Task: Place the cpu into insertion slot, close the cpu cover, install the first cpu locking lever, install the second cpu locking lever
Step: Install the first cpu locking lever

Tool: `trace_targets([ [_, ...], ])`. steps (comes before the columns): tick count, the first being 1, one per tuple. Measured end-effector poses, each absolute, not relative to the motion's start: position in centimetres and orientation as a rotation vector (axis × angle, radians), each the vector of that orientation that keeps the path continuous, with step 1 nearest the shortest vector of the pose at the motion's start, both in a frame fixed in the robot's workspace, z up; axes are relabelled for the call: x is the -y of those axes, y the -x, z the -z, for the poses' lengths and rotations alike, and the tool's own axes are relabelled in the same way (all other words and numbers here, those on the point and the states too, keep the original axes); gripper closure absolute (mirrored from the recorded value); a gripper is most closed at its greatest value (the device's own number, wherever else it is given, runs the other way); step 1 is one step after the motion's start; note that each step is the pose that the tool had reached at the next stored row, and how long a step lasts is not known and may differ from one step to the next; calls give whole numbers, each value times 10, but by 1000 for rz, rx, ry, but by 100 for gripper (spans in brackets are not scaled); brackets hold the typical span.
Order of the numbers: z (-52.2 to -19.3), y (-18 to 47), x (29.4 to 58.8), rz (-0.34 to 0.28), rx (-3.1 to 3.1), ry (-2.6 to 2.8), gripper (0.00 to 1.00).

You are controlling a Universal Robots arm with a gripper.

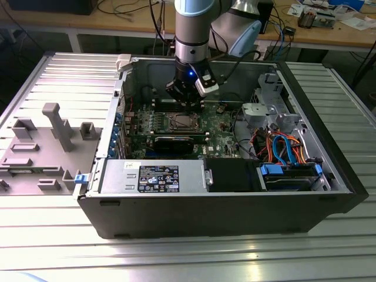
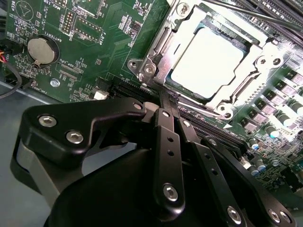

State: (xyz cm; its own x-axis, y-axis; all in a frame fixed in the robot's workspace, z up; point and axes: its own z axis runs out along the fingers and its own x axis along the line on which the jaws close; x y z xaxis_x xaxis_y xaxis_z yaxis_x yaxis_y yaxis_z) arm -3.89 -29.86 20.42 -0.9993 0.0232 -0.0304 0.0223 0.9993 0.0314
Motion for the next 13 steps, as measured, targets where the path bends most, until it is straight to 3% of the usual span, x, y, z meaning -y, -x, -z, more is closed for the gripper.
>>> trace_targets([
  [13, -207, 39, 299, -46, -3111, -35, 89],
])
